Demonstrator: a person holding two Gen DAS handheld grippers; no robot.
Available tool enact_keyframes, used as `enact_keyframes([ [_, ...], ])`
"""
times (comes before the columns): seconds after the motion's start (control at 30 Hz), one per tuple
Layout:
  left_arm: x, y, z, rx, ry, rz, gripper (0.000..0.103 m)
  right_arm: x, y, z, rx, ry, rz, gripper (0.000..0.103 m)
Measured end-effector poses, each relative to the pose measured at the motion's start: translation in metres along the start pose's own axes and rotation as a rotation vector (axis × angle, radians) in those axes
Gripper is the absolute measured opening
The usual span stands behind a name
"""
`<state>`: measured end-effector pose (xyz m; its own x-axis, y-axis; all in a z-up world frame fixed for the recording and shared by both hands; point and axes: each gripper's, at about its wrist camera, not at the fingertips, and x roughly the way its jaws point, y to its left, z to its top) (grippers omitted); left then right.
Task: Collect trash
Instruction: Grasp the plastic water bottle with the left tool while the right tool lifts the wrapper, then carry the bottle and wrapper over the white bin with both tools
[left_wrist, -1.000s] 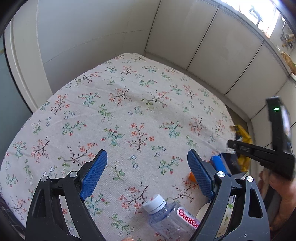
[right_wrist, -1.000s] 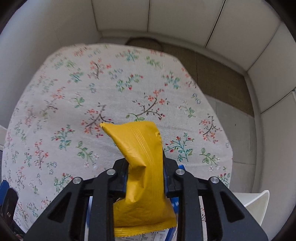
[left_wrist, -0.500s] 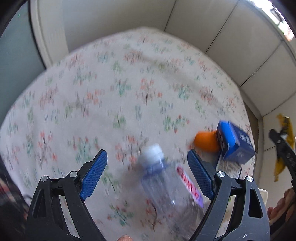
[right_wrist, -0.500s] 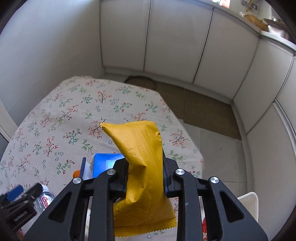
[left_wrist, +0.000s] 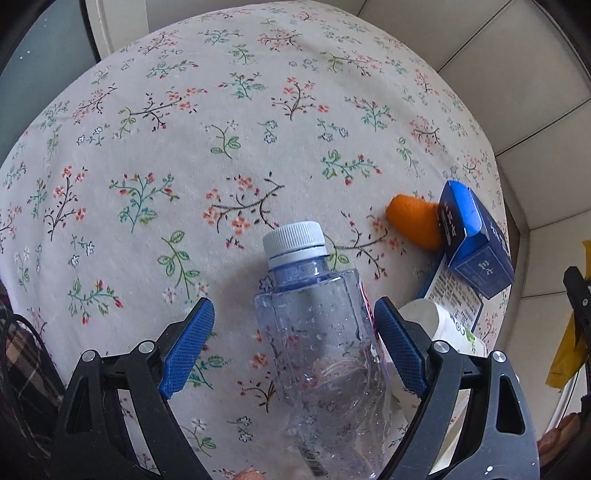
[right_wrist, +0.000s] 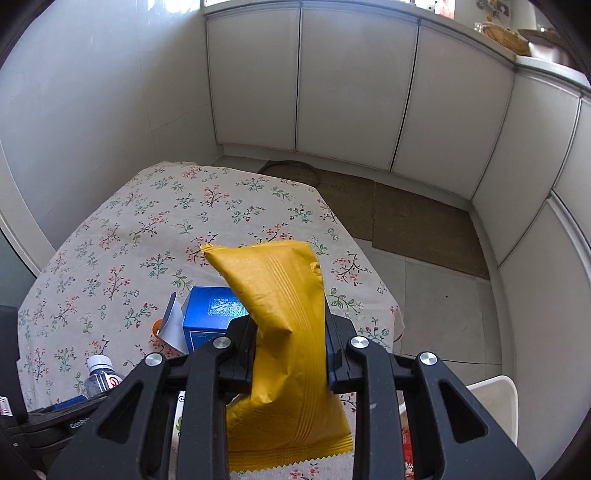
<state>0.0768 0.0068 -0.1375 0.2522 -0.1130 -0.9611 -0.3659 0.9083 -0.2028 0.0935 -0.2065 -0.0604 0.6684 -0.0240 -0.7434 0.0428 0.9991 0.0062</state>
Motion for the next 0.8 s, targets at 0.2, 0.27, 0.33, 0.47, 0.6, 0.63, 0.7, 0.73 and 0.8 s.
enact_keyframes([
  [0.2, 0.007, -0.001, -0.006, -0.003, 0.071, -0.027, 0.075, 0.000, 0.004, -0.001, -0.012, 0.003, 0.019, 0.026],
  [0.27, 0.009, -0.001, -0.009, -0.003, 0.095, -0.036, 0.070, -0.001, 0.005, -0.002, -0.013, 0.002, 0.025, 0.026],
  [0.33, 0.008, -0.004, -0.011, 0.023, 0.091, -0.043, 0.061, -0.001, 0.005, -0.002, -0.016, 0.003, 0.030, 0.026],
  [0.47, 0.007, -0.008, -0.011, 0.055, 0.086, -0.070, 0.060, 0.000, 0.007, -0.003, -0.019, 0.008, 0.036, 0.026],
  [0.6, -0.002, -0.012, -0.007, 0.094, 0.032, -0.068, 0.060, -0.003, 0.007, -0.004, -0.013, 0.001, 0.039, 0.026],
  [0.63, -0.004, -0.014, -0.004, 0.105, 0.012, -0.065, 0.060, -0.003, 0.007, -0.003, -0.010, -0.003, 0.040, 0.026],
  [0.7, -0.017, -0.017, 0.001, 0.141, -0.059, -0.052, 0.060, -0.004, 0.007, -0.002, -0.003, -0.010, 0.045, 0.026],
  [0.73, -0.023, -0.019, 0.004, 0.161, -0.097, -0.044, 0.060, -0.005, 0.007, -0.001, 0.000, -0.014, 0.049, 0.026],
  [0.8, -0.038, -0.021, 0.010, 0.201, -0.182, -0.028, 0.060, -0.007, 0.008, 0.000, 0.004, -0.024, 0.055, 0.026],
])
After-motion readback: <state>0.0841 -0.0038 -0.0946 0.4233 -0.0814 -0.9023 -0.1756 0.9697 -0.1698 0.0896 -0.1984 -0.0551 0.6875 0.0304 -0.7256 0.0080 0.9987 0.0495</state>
